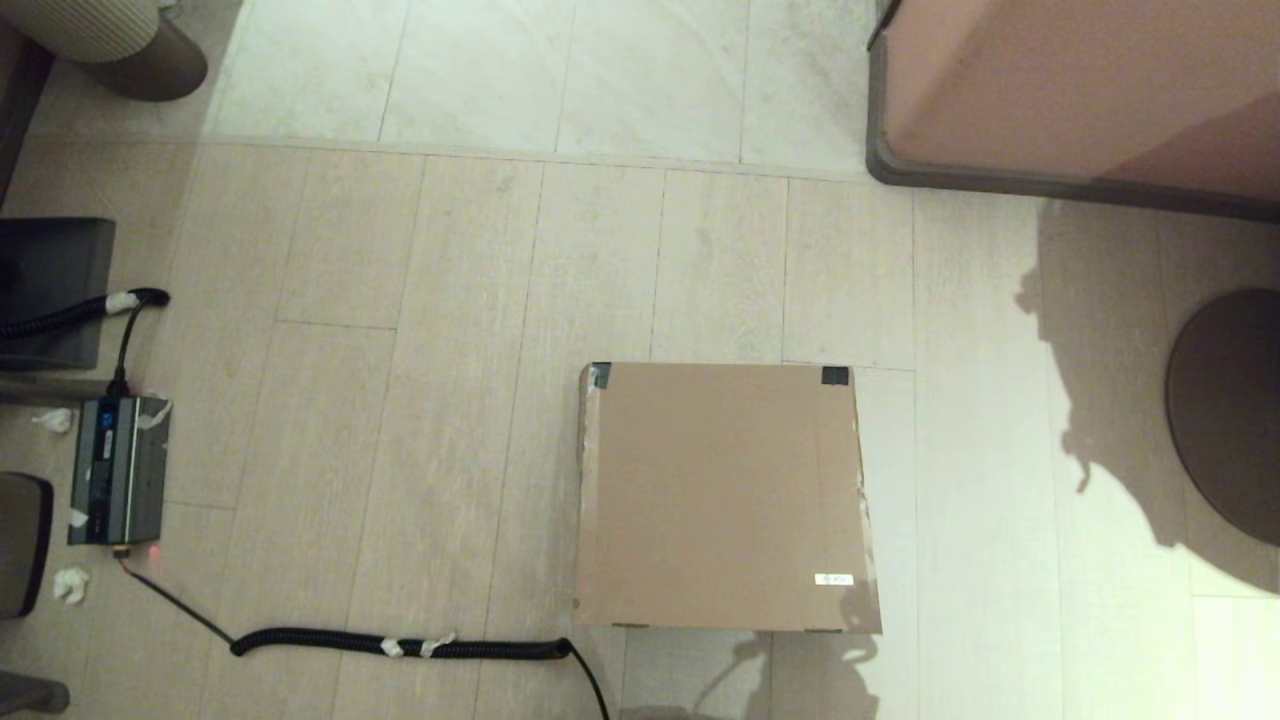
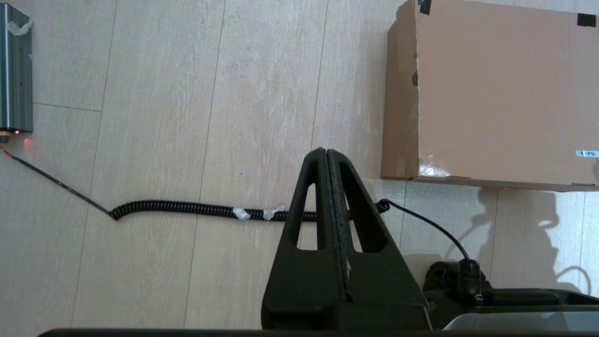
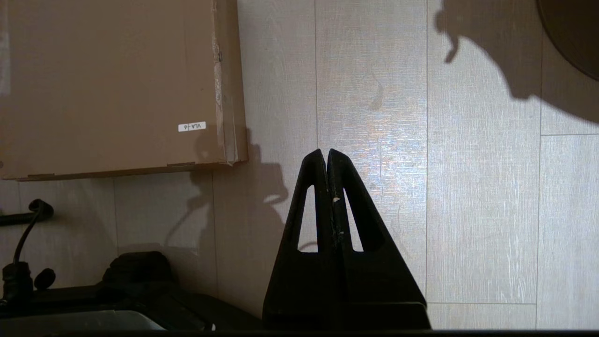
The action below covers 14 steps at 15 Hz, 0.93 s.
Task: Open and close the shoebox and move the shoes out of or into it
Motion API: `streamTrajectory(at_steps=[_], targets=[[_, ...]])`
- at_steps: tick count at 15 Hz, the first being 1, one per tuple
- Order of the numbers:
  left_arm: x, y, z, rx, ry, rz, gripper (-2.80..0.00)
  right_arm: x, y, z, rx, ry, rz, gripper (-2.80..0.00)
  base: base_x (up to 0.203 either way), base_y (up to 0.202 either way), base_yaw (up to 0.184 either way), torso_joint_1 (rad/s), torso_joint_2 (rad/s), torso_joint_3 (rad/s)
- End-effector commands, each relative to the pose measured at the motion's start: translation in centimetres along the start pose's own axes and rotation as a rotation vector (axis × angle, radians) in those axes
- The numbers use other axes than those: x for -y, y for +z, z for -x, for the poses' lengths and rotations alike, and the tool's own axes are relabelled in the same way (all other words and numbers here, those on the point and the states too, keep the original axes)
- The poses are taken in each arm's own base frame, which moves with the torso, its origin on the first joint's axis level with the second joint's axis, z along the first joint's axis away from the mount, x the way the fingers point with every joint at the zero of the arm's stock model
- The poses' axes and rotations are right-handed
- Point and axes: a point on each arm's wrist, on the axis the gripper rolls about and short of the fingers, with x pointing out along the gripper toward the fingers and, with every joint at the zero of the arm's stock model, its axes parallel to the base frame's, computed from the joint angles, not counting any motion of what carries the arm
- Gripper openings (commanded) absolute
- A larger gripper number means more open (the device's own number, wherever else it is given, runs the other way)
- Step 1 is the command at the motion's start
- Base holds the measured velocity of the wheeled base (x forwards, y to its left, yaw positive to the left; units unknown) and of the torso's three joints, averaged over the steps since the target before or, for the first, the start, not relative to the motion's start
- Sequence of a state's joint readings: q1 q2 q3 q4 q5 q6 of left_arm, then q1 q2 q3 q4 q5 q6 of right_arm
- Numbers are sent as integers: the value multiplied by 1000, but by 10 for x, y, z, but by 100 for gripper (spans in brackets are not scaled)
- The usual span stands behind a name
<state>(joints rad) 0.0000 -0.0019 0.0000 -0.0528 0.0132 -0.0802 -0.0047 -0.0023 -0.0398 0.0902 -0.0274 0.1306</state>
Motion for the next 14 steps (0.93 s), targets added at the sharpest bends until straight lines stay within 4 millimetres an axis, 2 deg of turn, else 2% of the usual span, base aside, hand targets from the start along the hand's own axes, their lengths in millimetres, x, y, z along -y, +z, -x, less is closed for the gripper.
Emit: streamTrajectory(at_steps=[1,14], targets=[[0,-5,-1,-18,2,1,-280,0,0,0,-4,-1,-1,-280,0,0,0,0,0,0],[0,-5,-1,-18,4,5,-280,0,0,0,-5,-2,-1,-280,0,0,0,0,0,0]])
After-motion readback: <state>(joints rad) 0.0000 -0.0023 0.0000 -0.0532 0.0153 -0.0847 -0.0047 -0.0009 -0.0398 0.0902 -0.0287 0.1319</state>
